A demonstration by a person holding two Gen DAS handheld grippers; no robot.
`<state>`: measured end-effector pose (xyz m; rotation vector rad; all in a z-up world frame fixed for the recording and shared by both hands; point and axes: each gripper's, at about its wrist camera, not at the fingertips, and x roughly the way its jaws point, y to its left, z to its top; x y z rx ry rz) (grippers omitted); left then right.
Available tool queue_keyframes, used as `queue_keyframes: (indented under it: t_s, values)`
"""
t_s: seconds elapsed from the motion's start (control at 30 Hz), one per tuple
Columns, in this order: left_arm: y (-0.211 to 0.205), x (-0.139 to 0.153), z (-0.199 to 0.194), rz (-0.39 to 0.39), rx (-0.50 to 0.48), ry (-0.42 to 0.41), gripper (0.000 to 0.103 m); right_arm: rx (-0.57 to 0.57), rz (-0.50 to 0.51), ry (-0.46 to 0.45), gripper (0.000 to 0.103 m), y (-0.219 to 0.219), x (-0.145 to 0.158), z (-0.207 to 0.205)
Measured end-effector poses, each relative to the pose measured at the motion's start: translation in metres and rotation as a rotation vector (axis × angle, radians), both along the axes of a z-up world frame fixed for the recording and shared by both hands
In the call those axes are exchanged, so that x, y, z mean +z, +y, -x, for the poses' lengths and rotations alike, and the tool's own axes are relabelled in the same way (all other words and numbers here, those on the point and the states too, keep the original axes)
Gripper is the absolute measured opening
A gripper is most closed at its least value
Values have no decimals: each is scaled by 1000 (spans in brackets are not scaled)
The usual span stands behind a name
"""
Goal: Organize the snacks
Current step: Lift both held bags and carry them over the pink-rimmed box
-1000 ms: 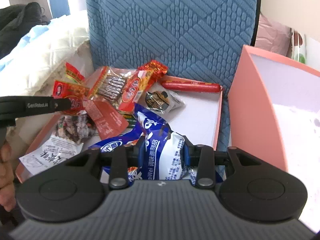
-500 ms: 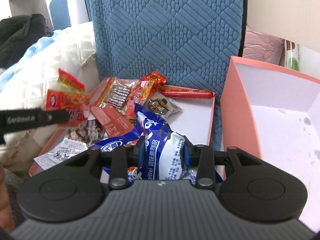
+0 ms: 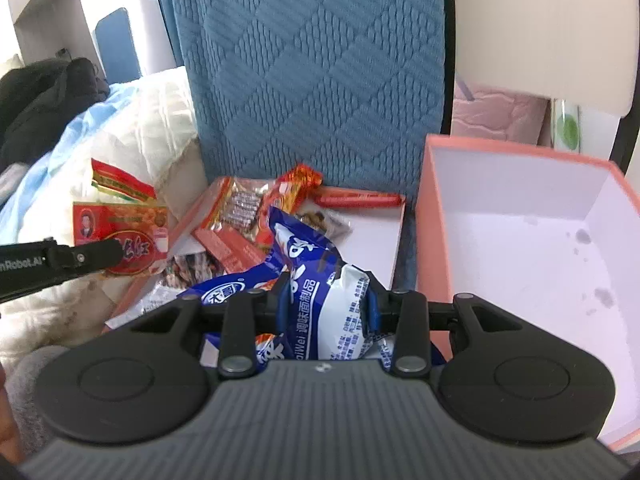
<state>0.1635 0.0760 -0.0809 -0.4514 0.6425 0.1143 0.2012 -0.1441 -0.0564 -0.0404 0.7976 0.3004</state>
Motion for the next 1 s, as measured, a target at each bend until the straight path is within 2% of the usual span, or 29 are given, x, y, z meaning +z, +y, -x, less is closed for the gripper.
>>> queue_keyframes:
  t_s: [0.3,0.63,0.83,1.0]
  values:
    - [-16,48,-2,3,-32,-43,9,-5,-14,-67,39,-11,57,0]
    - [-45,100,-13,8,-74,-122,9,-48,-22,-141,39,-42,107,-4]
    - [-73,118,-22,4,-124,-147,9,-89,-23,-175,39,-67,124,-2]
    - [-101,119,-31,7,-167,-151,9,-121,-15,-183,39,-88,129,-1]
